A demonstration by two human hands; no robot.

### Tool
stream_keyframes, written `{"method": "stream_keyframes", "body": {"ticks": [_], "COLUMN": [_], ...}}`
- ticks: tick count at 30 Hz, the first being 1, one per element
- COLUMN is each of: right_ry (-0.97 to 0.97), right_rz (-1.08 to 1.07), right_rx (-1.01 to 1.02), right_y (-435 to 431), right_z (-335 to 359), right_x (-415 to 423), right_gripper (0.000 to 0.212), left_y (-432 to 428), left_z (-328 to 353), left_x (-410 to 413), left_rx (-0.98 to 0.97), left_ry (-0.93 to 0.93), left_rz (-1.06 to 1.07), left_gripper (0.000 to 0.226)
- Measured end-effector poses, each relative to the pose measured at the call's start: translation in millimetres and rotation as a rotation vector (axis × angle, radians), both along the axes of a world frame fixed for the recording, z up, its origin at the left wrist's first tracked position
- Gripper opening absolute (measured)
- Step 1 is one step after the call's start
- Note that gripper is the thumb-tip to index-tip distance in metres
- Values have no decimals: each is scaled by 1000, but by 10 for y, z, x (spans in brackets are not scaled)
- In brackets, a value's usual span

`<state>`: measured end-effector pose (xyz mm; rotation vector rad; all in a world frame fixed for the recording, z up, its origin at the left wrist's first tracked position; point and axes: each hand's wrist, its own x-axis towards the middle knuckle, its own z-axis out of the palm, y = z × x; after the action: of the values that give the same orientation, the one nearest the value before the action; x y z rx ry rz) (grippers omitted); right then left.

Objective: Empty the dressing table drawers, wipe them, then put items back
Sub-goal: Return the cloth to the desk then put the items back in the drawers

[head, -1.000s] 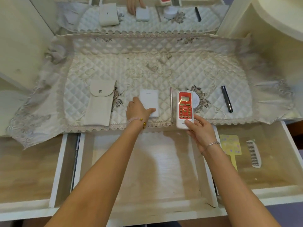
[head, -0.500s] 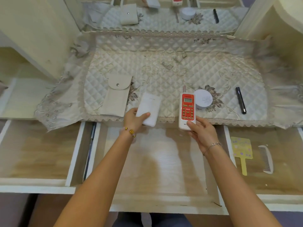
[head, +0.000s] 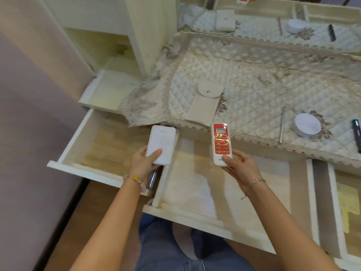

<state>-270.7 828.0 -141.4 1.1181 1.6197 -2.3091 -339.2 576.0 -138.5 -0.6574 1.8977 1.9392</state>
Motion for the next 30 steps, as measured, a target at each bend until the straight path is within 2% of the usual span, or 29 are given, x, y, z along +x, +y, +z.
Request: {"method": "stream_keyframes", "body": {"ticks": [8, 15, 27, 30], "right_ry": [-99, -187, -271, -309], "right_rz": [89, 82, 95, 46], "right_rx": [17, 54, 194, 161], "right_y": [-1235, -2171, -2854, -2934], "right_z": [-73, -230, -574, -708], "right_x": [-245, -531, -1153, -1286], "right_gripper": [38, 36, 39, 35], "left_y": [-1175, -1948, -2358, -2354], "left_z": [-219, -402, -764, -847], "left_x": [-264, -609, -1215, -1334], "left_rx": [26, 25, 87, 80], "left_ry": [-95, -161, -321, -352], "left_rz": [7, -37, -115, -118], "left_gripper": [30, 34, 36, 39]}}
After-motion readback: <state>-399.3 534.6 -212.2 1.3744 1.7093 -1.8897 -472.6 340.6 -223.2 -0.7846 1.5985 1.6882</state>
